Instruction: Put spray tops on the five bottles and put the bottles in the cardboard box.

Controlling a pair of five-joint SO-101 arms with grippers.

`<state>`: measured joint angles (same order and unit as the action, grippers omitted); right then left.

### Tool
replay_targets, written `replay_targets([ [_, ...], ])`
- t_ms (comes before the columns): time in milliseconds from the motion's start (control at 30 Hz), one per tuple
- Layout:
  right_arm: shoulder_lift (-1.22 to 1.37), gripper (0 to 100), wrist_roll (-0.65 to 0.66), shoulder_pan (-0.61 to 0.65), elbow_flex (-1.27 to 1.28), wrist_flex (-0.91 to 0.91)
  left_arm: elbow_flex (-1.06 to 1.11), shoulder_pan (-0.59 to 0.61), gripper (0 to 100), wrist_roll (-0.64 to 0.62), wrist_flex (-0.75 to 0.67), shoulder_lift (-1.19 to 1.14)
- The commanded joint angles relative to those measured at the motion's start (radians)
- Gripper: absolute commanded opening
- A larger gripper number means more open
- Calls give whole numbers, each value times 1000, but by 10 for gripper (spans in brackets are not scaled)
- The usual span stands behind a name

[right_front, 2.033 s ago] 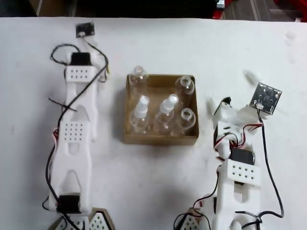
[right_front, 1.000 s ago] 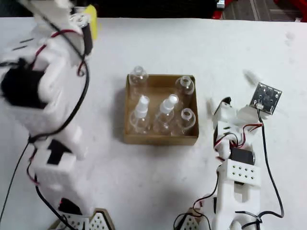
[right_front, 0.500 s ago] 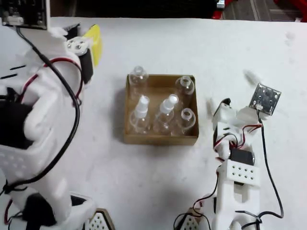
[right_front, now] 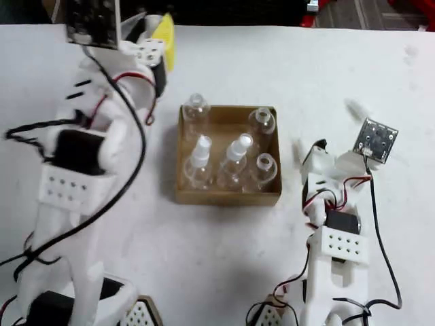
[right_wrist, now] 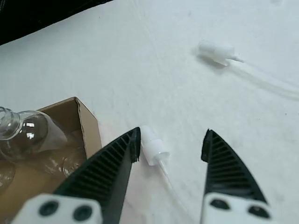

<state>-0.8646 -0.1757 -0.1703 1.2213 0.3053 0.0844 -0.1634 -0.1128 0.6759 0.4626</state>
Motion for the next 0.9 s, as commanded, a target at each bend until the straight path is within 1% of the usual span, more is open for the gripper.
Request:
replay_targets([
  [0, -10, 190, -2, 12, -6, -30, 129, -99, 21, 112, -350, 28],
  [100, -8, 190, -2, 8, 0, -50, 256, -139, 22, 167, -624, 27],
  [133, -8, 190, -2, 7, 3, -51, 307, -153, 22, 172, -721, 27],
  [200, -8, 190, -2, 10, 3, -51, 400, -173, 22, 170, -872, 27],
  [333, -8, 190, 0, 12, 6, -74, 539, -173, 22, 170, -1049, 27],
  [467, -8, 190, 0, 10, 6, -84, 569, -139, 22, 169, -1142, 22],
  [533, -8, 190, 0, 8, 6, -85, 551, -131, 22, 140, -1163, -13],
  [600, -8, 190, 0, 10, 6, -85, 505, -108, 22, 91, -1166, -81],
  [733, -8, 190, 0, 7, 14, -85, 448, -76, 21, -58, -1168, -208],
  [867, -8, 190, 0, 7, 17, -87, 430, -58, 22, -69, -1169, -225],
])
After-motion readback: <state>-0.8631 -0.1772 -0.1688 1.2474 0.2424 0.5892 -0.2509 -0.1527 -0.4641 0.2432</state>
